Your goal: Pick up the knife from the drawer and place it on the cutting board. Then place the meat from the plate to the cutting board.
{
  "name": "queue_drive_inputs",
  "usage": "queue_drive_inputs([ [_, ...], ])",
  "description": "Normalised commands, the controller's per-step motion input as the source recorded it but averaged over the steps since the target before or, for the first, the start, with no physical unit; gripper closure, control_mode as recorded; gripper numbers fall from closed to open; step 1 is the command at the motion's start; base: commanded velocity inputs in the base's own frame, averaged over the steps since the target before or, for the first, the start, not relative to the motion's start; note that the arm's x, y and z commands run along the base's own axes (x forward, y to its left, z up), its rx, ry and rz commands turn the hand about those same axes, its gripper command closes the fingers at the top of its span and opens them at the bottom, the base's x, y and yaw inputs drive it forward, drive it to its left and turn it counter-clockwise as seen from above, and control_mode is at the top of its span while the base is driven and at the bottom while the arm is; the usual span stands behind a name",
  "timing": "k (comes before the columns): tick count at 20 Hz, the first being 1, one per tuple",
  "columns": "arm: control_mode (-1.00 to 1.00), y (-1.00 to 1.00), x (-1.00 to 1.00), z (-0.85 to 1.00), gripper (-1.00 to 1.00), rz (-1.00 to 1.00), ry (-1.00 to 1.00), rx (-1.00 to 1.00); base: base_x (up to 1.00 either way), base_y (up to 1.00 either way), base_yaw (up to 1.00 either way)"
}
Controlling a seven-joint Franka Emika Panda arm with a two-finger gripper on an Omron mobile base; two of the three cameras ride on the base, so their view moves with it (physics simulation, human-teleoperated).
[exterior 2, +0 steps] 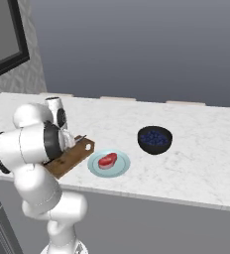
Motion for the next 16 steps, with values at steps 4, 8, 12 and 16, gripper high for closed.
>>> queue_drive_inputs([
  [4, -1.0, -1.0, -0.24, 0.71, -1.0, -0.05, 0.0, 0.0, 0.0, 0.0, 0.0],
  [8, -1.0, -1.0, -0.21, 0.39, -1.0, -0.02, 0.0, -0.02, 0.0, 0.0, 0.0],
  [12, -1.0, -1.0, -0.33, 0.02, -1.0, 0.01, 0.0, -0.06, 0.0, 0.0, 0.0],
  [16, -1.0, -1.0, -0.35, -0.04, -1.0, 0.06, 0.0, -0.06, 0.0, 0.0, 0.0],
])
